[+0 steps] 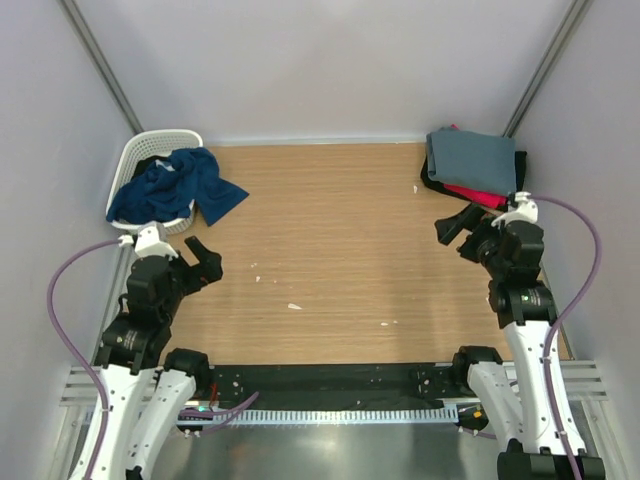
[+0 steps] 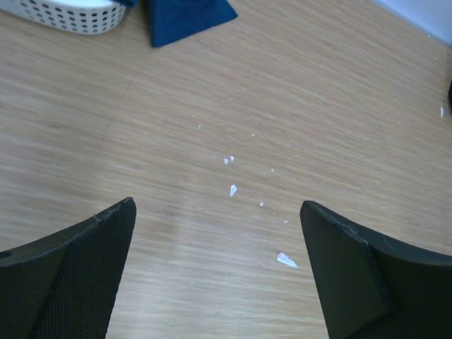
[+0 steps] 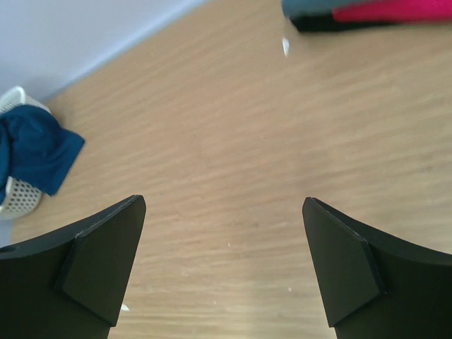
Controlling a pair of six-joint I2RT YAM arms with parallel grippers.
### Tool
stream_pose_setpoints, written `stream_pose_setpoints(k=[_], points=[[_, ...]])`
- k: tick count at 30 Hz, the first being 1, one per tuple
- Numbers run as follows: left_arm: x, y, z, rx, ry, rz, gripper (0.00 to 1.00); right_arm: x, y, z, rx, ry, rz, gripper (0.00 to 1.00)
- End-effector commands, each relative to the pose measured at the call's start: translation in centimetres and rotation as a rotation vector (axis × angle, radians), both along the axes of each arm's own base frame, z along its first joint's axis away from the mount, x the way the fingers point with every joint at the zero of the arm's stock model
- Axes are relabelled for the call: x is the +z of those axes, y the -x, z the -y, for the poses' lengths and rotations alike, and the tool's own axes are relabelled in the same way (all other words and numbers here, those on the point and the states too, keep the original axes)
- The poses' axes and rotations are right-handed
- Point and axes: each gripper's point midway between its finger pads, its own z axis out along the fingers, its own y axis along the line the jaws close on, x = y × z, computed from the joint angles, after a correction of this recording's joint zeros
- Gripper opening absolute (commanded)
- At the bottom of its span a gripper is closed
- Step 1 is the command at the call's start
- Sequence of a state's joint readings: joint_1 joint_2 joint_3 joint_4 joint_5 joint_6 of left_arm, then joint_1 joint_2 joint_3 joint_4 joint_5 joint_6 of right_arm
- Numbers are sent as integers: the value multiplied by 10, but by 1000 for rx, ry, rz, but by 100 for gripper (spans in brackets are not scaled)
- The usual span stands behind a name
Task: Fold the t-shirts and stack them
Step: Reset both grippers
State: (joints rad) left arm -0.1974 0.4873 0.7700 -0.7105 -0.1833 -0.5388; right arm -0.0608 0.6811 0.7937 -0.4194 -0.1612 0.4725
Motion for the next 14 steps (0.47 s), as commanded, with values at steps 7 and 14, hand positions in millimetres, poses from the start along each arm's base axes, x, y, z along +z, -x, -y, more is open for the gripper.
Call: stream_pose_setpoints(k=[7,14], points=[[-9,7,-8,61,32,22,100,-41,7,-9,11,-83,-48,100],[-16,2,-1,29,29,-26,100,-39,-3,2,-35,-43,-51,100]])
